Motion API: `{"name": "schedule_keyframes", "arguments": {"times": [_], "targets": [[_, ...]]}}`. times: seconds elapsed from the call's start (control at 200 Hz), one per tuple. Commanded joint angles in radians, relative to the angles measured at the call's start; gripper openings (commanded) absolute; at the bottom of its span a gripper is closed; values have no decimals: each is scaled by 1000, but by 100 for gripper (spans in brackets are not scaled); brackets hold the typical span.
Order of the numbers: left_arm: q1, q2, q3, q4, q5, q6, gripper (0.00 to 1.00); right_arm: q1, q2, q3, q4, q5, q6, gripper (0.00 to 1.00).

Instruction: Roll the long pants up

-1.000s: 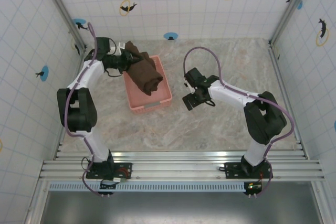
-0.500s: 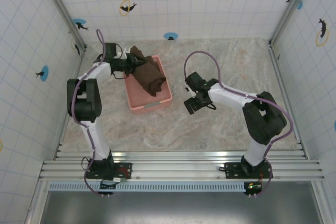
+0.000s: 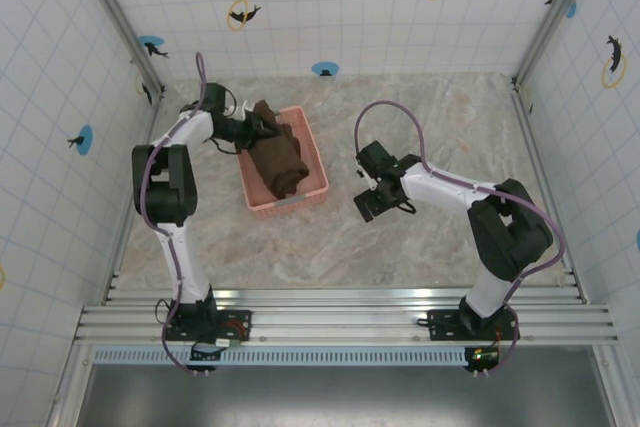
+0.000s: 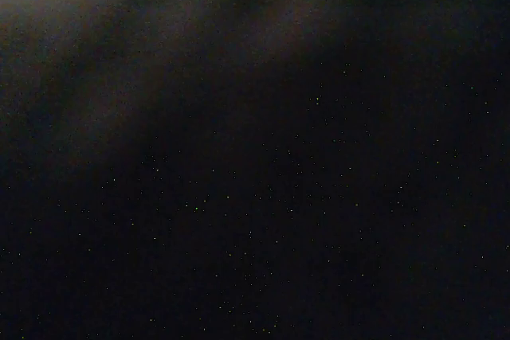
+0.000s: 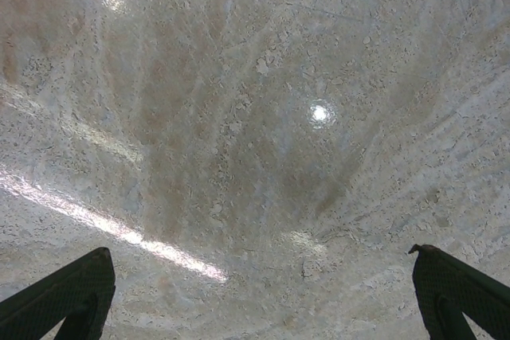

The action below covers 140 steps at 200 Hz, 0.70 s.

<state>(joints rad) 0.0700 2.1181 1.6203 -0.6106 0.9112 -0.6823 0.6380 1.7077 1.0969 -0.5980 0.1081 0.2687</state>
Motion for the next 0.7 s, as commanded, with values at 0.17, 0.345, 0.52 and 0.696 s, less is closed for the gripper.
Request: {"name": "schedule_keyframes", "arguments": {"times": [0.17,0.345,0.52,0.696], "targets": [[-2,74,143,-388,-239,265,0,-5,-32,11,1,7,-5,99],[-2,96,189,-453,-391,286,0,-16,-43,9,-7,1,-17,99],[2,142,242,-486,-494,271,0,-27,-60,7,-21,0,-32,99],[2,157,280,-554,-623,276,0,-47,-99,-15,-25,-9,-40,99]]}}
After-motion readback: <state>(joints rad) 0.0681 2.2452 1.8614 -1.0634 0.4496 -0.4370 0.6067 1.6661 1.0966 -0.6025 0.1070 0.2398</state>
